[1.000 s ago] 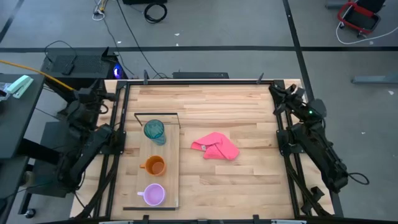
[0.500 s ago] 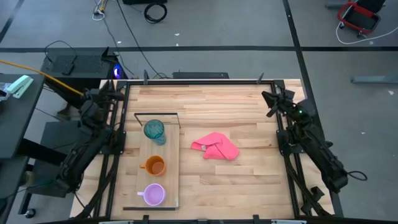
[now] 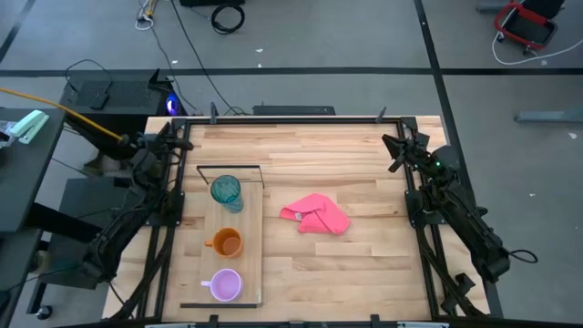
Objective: Stack small to large cups/mugs on shelf
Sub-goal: Return to Home Position
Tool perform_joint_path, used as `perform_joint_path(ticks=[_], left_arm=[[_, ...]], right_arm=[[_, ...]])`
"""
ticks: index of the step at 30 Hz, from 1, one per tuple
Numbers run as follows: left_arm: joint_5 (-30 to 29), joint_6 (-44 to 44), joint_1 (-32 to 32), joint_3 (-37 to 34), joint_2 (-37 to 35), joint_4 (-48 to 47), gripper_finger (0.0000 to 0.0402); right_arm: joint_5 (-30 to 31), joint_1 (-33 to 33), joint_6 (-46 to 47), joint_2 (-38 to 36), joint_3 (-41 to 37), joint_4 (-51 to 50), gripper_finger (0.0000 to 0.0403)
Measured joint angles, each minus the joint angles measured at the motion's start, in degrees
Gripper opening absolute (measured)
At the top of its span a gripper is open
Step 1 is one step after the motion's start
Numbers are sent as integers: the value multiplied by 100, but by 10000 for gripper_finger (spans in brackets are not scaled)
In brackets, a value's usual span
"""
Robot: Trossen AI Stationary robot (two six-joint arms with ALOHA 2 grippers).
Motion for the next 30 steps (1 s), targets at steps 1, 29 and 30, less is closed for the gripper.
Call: perform_joint_path(ticks=[1, 29, 30], left_arm=[[0, 0, 1, -32, 0, 6, 85], [2, 452, 0, -126, 133, -3, 85], [2, 452, -1, -126, 133, -6, 83]], right_arm=[[0, 0, -44, 0, 0, -3, 43], [-9, 0, -103, 37, 4, -7, 43], [-9, 0, -102, 37, 6, -7, 43]])
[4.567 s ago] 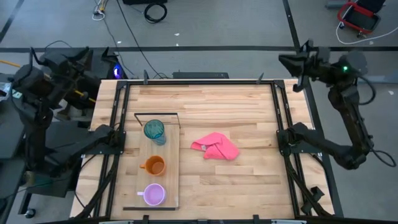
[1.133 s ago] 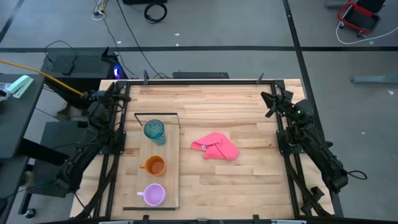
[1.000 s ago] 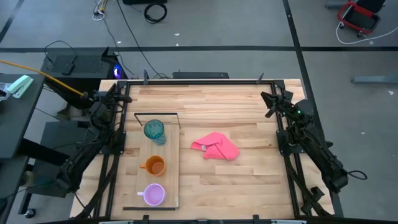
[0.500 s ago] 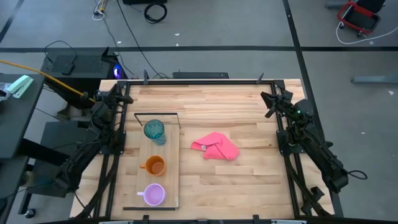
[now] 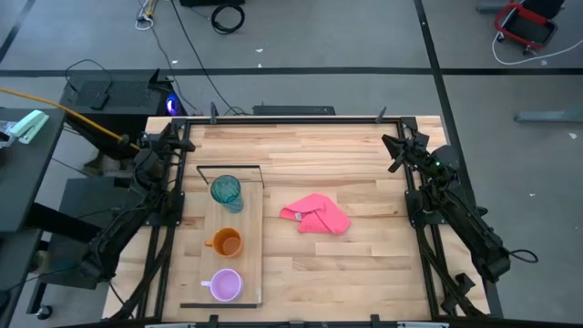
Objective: Stack small to large cups/mugs on shelf
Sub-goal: Return to Home Position
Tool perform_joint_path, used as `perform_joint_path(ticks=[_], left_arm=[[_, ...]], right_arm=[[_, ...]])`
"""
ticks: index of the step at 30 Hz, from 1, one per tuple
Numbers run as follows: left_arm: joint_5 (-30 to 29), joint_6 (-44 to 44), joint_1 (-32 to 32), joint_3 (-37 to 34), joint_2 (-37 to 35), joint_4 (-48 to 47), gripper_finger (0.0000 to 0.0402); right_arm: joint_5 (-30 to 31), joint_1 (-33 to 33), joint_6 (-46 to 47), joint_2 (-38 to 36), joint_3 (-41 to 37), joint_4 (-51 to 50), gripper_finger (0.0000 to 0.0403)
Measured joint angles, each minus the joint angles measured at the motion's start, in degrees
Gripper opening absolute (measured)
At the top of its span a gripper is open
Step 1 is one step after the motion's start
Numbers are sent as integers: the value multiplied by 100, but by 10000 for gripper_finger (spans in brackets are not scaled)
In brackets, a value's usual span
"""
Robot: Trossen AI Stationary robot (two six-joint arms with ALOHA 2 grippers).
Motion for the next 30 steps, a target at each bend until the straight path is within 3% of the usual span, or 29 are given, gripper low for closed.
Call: perform_joint_path(ticks=[30], left_arm=[[0, -2, 1, -11, 0, -10, 87]], right_arm=[[0, 0, 3, 0, 2, 0, 43]])
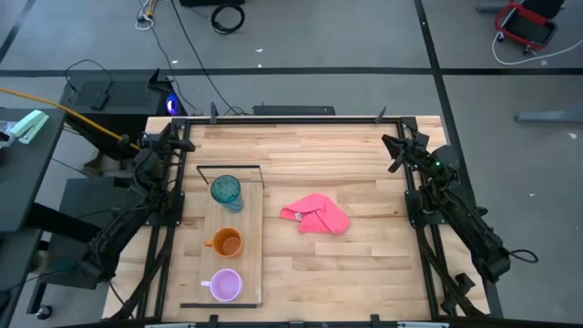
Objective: Stack small to large cups/mugs on shelf
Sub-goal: Return to Home Position
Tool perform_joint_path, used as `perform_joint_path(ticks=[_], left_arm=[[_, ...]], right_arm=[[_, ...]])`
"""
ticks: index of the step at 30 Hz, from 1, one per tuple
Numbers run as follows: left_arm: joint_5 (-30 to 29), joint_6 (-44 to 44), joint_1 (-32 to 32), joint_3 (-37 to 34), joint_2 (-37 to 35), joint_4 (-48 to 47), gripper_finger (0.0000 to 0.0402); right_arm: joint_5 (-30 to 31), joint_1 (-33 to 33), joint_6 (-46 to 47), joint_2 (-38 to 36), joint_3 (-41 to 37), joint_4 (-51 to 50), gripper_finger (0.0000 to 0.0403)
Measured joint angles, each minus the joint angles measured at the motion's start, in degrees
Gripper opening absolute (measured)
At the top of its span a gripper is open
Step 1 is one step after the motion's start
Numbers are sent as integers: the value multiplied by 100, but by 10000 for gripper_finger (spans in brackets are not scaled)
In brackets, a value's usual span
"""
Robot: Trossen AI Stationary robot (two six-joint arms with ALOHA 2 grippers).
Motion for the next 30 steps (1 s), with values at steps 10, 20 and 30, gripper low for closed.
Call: perform_joint_path(ticks=[10, 20, 30], left_arm=[[0, 2, 1, 0, 0, 0, 81], [-1, 0, 0, 0, 0, 0, 89], [-1, 0, -1, 0, 0, 0, 88]], right_arm=[[0, 0, 0, 2, 0, 0, 43], [0, 0, 0, 1, 0, 1, 43], [0, 0, 0, 1, 0, 0, 43]])
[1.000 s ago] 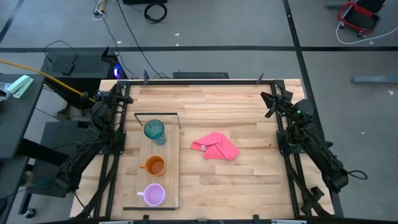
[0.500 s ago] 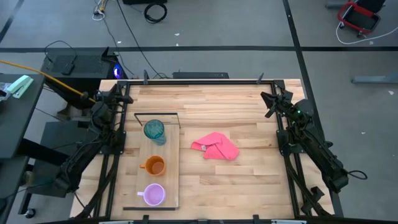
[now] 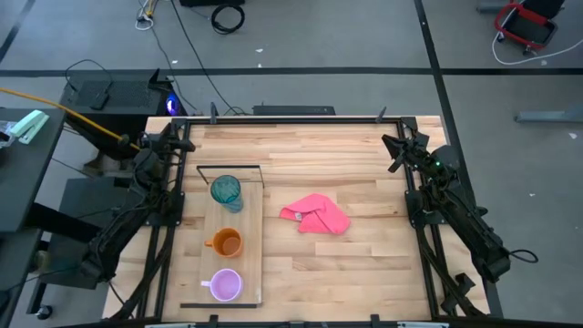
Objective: Stack small to large cups/mugs on shelf
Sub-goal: Return to Home Position
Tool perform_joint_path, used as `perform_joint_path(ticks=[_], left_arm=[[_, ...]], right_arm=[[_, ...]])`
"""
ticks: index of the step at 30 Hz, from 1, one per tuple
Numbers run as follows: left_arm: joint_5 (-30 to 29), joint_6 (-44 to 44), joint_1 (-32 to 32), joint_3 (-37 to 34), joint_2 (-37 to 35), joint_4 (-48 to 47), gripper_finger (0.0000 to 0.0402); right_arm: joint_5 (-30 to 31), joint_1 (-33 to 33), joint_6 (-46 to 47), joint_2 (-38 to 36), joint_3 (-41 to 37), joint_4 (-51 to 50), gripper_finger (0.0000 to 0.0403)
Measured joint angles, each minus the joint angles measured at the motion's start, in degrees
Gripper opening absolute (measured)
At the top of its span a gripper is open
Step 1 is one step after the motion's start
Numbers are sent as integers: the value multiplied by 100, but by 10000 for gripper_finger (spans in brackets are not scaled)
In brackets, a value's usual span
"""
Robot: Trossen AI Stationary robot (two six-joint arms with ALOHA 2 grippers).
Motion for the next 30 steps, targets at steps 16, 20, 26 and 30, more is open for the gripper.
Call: perform_joint_path(ticks=[16, 20, 26, 30], left_arm=[[0, 0, 0, 0, 0, 0, 90], [2, 0, 0, 0, 0, -2, 84], [0, 0, 1, 0, 0, 0, 86], [1, 0, 0, 0, 0, -2, 91]], right_arm=[[1, 0, 0, 1, 0, 0, 43], [2, 0, 0, 1, 0, 0, 43], [2, 0, 0, 1, 0, 0, 43], [2, 0, 0, 1, 0, 0, 43]])
